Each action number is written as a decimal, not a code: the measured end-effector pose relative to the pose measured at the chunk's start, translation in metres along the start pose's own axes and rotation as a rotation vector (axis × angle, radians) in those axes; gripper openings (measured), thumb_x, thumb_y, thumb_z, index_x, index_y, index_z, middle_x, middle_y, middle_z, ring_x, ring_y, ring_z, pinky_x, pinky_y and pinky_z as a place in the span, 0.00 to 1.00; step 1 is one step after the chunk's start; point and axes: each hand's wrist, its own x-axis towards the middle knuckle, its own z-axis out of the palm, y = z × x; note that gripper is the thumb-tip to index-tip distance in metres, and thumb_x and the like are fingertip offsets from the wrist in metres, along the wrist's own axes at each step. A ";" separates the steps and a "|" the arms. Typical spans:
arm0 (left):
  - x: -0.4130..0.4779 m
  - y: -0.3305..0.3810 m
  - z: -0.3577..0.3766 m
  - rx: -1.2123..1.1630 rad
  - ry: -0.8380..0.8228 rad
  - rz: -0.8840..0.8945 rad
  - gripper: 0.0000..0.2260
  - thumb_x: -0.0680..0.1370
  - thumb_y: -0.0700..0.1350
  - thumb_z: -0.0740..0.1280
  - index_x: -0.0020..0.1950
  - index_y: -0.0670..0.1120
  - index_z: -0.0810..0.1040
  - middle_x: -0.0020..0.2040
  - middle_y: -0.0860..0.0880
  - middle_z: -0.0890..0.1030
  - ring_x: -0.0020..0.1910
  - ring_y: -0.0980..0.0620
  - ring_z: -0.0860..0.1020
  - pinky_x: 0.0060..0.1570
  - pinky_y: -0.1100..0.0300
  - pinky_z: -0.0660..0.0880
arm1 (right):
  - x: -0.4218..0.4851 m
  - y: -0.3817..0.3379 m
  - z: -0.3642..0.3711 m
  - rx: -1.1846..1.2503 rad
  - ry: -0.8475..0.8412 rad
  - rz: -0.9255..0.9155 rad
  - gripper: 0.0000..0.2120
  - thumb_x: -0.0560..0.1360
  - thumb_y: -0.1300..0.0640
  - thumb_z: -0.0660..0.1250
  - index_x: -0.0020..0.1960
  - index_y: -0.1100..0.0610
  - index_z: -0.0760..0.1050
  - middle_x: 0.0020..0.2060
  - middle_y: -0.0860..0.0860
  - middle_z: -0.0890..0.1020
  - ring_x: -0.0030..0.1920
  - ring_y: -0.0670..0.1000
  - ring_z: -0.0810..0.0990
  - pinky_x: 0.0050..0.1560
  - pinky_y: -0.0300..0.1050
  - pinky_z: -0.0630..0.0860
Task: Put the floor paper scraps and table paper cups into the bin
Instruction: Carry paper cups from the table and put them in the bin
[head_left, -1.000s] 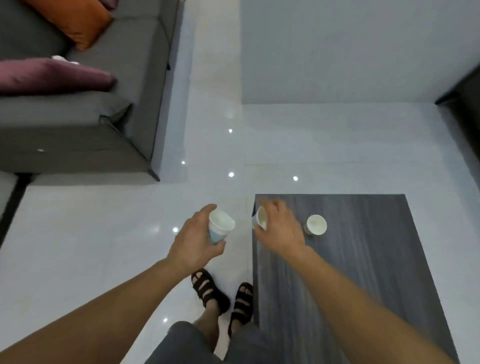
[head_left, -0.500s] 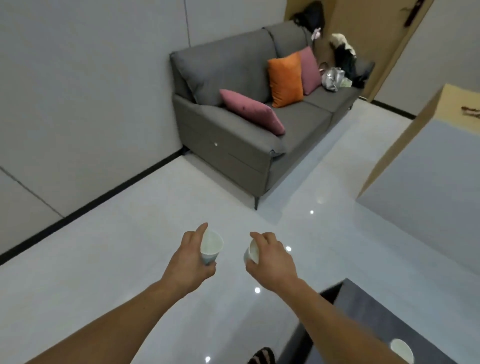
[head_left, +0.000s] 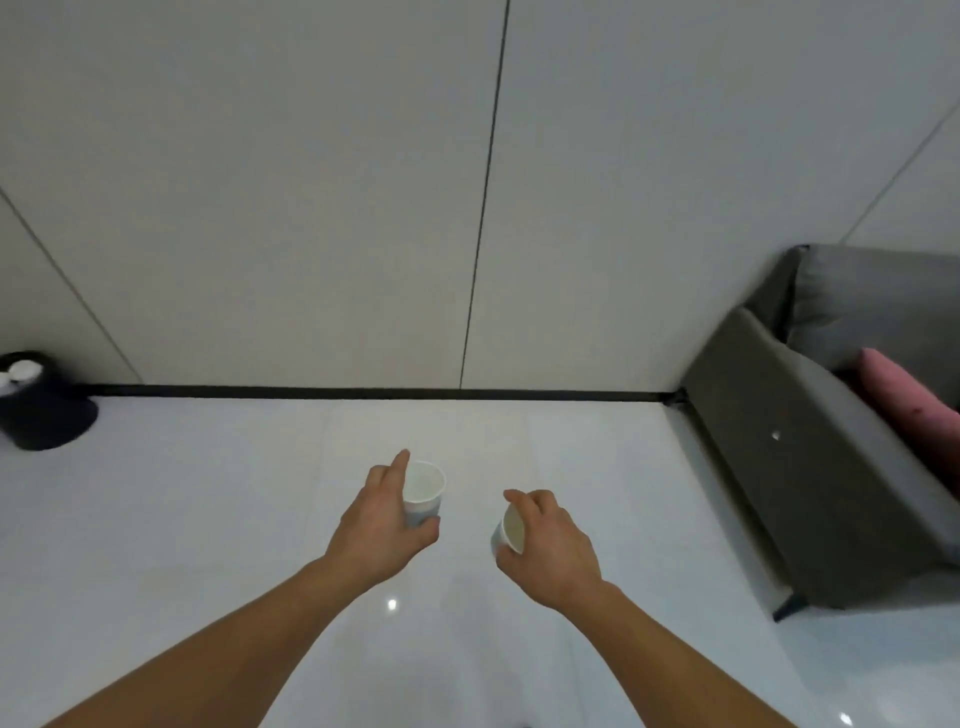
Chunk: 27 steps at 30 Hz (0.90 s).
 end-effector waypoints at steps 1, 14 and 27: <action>0.003 -0.014 -0.012 -0.014 0.029 -0.030 0.41 0.72 0.55 0.71 0.77 0.52 0.51 0.69 0.51 0.64 0.64 0.50 0.70 0.60 0.57 0.72 | 0.015 -0.019 0.004 -0.012 -0.016 -0.043 0.33 0.74 0.43 0.65 0.76 0.45 0.58 0.68 0.47 0.65 0.63 0.52 0.71 0.57 0.47 0.73; 0.101 -0.158 -0.166 -0.002 0.333 -0.408 0.40 0.68 0.53 0.76 0.74 0.55 0.57 0.67 0.52 0.66 0.60 0.51 0.72 0.56 0.58 0.73 | 0.238 -0.235 0.053 -0.034 -0.196 -0.485 0.33 0.74 0.44 0.66 0.76 0.45 0.58 0.68 0.47 0.65 0.62 0.52 0.71 0.58 0.46 0.74; 0.171 -0.329 -0.332 -0.115 0.613 -0.616 0.39 0.68 0.50 0.76 0.74 0.52 0.59 0.68 0.48 0.66 0.60 0.46 0.73 0.56 0.54 0.73 | 0.391 -0.487 0.125 -0.169 -0.301 -0.788 0.32 0.74 0.44 0.65 0.75 0.46 0.58 0.67 0.49 0.65 0.62 0.54 0.72 0.56 0.48 0.75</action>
